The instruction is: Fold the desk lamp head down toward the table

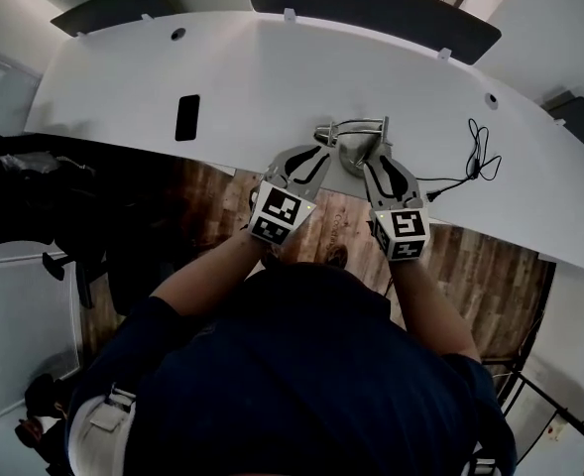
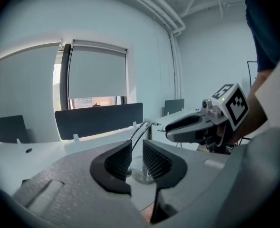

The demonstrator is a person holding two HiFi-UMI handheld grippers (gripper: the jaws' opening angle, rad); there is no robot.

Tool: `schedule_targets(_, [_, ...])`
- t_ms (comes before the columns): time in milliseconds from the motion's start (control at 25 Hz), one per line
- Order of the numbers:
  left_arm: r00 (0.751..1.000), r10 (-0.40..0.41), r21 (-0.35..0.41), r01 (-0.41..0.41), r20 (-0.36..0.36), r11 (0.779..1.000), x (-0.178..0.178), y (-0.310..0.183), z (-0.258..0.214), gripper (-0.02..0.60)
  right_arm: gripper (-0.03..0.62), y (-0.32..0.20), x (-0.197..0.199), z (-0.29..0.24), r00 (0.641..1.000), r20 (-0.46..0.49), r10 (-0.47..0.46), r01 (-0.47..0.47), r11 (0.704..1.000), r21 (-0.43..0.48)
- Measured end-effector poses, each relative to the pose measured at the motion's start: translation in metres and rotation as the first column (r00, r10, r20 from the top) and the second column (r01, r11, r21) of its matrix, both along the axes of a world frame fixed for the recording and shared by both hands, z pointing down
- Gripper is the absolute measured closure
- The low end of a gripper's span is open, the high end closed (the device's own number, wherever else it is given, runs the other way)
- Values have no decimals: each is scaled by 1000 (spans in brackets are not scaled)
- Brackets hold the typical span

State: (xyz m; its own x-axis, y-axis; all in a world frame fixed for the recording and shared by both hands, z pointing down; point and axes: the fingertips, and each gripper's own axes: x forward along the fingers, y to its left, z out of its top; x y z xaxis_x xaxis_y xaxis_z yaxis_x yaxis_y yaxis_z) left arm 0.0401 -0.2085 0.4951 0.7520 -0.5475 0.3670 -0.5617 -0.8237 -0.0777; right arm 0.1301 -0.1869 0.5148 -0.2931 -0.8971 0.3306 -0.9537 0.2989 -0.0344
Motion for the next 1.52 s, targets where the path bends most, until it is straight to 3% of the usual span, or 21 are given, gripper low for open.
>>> schedule_targets(160, [994,59,5,-59,-96,998,-5,24,-48,522,500,20,-30,-41,997,50,-53,50,997,55])
schedule_targets(320, [985,107,23,-105,-136,994,-11,48,-79,571,532,38,-56,-83,991,76,-109,99,987,125])
schedule_targets(600, [969,128,43,-122,-213,992,-20,68,-110,575,581,64,-84,-119,977,100,-186,166,969,182])
schedule_targets(1520, [967,150,33,-146,-206,989,-25,87,-104,575,585,74,-96,-110,977,114,-181,160,972,172])
